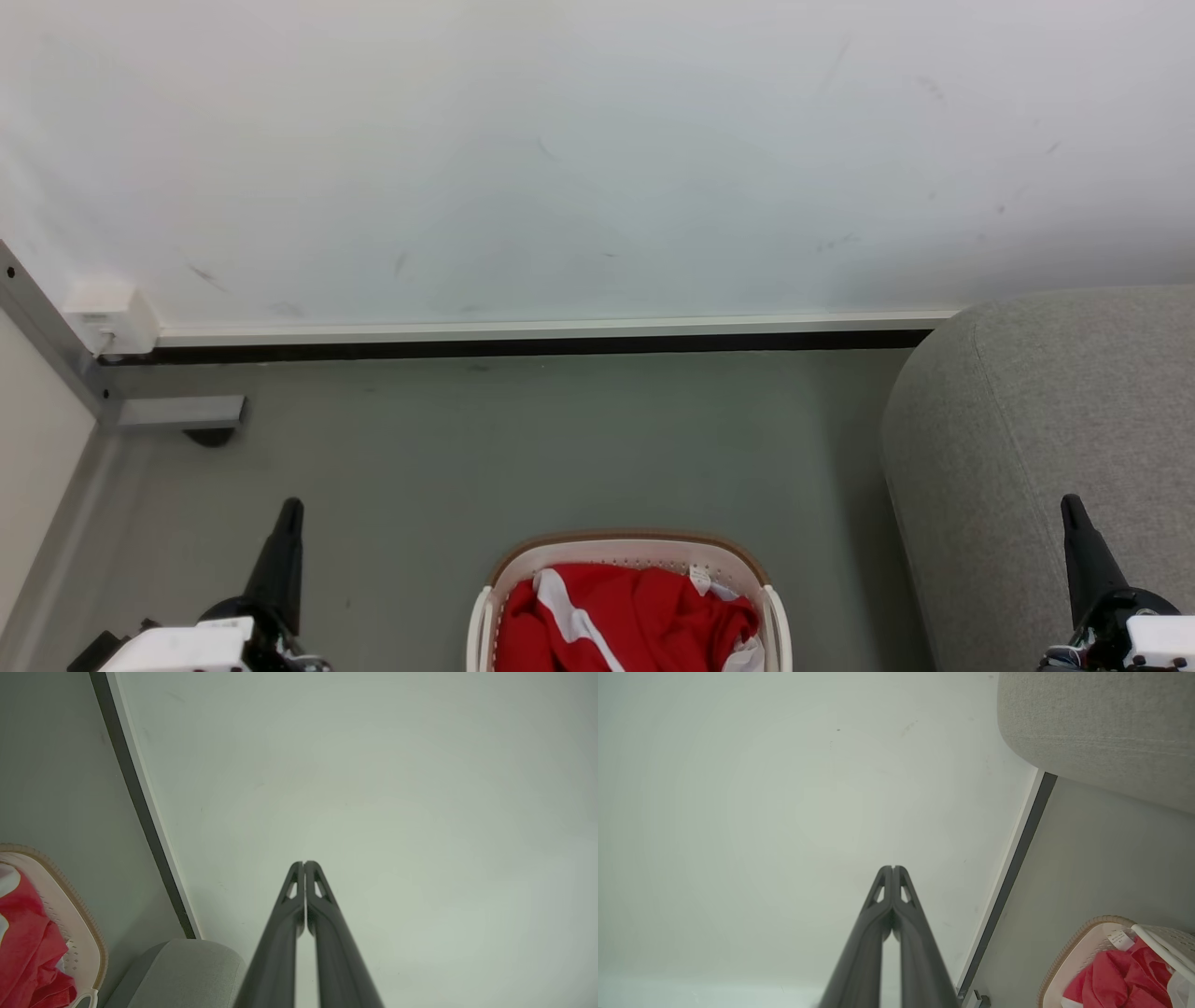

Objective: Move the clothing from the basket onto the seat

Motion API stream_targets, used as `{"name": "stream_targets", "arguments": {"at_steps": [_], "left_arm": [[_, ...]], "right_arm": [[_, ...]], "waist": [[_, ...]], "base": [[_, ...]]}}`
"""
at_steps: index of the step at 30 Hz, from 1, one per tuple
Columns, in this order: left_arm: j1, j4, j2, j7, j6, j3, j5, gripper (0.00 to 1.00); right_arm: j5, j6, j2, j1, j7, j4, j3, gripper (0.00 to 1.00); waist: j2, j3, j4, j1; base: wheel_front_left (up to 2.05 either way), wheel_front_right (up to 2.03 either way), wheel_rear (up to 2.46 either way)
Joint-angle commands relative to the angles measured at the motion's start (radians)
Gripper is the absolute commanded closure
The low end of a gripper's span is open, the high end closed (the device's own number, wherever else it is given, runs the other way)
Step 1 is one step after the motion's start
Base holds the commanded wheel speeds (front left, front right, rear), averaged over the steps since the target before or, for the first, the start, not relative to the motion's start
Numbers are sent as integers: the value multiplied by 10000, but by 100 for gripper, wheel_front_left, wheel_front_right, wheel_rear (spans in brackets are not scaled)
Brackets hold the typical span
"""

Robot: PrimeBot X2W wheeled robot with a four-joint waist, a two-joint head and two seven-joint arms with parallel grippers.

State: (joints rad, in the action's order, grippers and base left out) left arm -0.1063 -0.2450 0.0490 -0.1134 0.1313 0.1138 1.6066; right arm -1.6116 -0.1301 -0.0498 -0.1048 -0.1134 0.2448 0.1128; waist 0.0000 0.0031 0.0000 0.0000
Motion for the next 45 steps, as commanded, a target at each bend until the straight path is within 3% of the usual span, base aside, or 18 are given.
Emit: {"name": "stream_targets", "arguments": {"at_steps": [1, 37, 38, 45], "left_arm": [[-109, 39, 59, -8, -4, -5, 125, 100], [-109, 39, 60, -8, -4, -5, 125, 100], [12, -30, -4, 5, 0, -2, -5, 0], [169, -83, -41, 275, -50, -249, -89, 0]], "right_arm": [[73, 4, -62, -135, -2, -36, 36, 100], [73, 4, -62, -135, -2, -36, 36, 100], [0, 0, 4, 14, 4, 28, -3, 0], [169, 0, 57, 242, 274, 98, -187, 0]], "waist": [[0, 0, 0, 0], [0, 0, 0, 0], [0, 0, 0, 0], [0, 0, 1, 0]], "base": [[0, 0, 0], [0, 0, 0], [0, 0, 0], [0, 0, 0]]}}
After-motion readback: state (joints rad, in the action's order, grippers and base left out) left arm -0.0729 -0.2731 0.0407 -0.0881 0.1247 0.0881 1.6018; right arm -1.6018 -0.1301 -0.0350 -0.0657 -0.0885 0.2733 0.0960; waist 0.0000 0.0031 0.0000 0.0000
